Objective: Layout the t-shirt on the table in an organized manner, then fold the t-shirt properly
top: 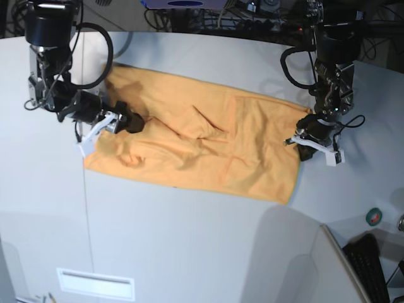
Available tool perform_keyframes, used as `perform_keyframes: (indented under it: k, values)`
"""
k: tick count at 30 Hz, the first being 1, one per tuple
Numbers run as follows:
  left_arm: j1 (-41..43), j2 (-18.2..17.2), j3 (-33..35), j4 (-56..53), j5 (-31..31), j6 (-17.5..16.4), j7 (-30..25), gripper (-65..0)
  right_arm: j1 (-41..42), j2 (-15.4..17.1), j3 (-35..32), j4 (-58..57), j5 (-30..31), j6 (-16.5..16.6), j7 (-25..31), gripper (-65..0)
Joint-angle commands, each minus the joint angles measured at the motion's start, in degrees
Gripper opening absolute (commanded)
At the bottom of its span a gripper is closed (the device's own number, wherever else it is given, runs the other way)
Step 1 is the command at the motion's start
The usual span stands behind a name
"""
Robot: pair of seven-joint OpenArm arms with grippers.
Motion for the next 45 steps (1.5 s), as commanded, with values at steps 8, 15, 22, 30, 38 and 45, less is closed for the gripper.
perform_keyframes:
  k: [8, 15, 22, 30, 38, 45]
  values:
    - [-0.4, -0.2, 3.2, 0.4, 0.6, -0.1, 1.5, -65.0, 2.6, 2.8, 0.3, -5.1, -1.3, -0.9, 3.5, -53.7]
    - [-0.4, 0.8, 6.6, 0.3, 0.6, -0.1, 1.5, -65.0, 3.7, 5.8, 0.2, -6.1, -1.5, -1.3, 4.6, -65.0]
    - [-1.0, 5.0, 11.7, 0.3, 0.5, -0.1, 1.5, -65.0, 3.1, 9.4, -0.4, -2.7, -1.6, -9.6, 4.8, -65.0]
    - [-2.3, 9.5, 12.1, 0.3, 1.1, -0.1, 1.9, -65.0, 0.8, 11.4, -0.5, 12.2, -9.8, -17.8, 4.2, -65.0]
    - [-4.3, 10.1, 17.5, 0.4, 0.6, 0.0, 5.3, -65.0, 0.8, 8.4, -6.0, 25.9, -22.4, -18.3, -1.5, -65.0]
    - [-5.0, 11.3, 17.7, 0.1, 0.6, 0.0, 5.6, -65.0, 1.8, 2.4, -11.9, 30.4, -33.8, -18.3, -2.1, -65.0]
